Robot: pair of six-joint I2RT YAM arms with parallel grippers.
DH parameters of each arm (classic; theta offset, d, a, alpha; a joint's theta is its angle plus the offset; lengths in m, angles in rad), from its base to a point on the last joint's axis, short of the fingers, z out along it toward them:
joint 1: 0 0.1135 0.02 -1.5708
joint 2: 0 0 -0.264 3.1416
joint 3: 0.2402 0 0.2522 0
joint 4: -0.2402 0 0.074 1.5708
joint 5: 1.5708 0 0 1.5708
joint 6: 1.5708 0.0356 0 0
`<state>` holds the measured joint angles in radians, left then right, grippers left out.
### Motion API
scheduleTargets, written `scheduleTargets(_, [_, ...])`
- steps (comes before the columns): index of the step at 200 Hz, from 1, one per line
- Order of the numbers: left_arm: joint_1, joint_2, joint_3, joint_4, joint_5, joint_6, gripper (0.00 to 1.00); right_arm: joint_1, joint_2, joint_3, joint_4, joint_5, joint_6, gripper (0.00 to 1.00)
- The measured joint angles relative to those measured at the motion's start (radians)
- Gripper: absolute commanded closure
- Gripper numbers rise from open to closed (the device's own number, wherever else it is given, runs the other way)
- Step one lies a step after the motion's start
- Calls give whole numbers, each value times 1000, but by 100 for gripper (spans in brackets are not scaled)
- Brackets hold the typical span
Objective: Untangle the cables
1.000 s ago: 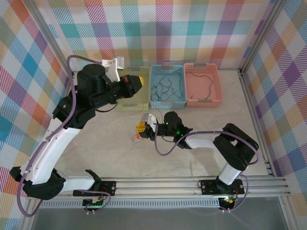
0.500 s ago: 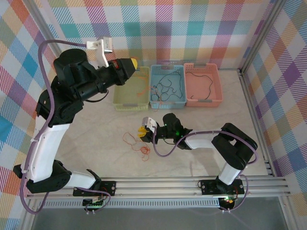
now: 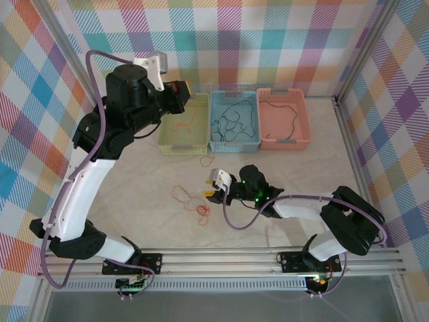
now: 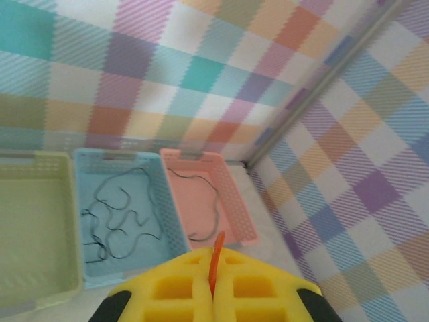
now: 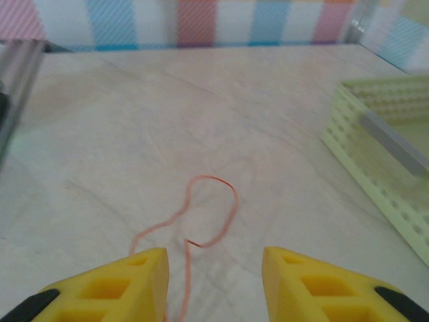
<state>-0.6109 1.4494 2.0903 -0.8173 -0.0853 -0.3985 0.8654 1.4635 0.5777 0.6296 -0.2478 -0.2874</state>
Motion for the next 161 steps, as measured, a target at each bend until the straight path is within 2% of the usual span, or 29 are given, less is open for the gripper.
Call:
scheduleTargets(36, [68, 62, 37, 0, -57, 19, 100, -11, 0, -1, -27, 243, -8, 58])
scheduleTargets(67, [157, 155, 92, 6, -58, 18, 100, -45, -5, -8, -30, 378, 19, 58])
scheduleTargets(100, [228, 257, 148, 7, -47, -2, 100, -76, -24, -23, -32, 425, 63, 57])
scheduleTargets(161, [296, 489, 325, 8, -39, 3, 100, -81, -24, -23, -49, 431, 90, 57])
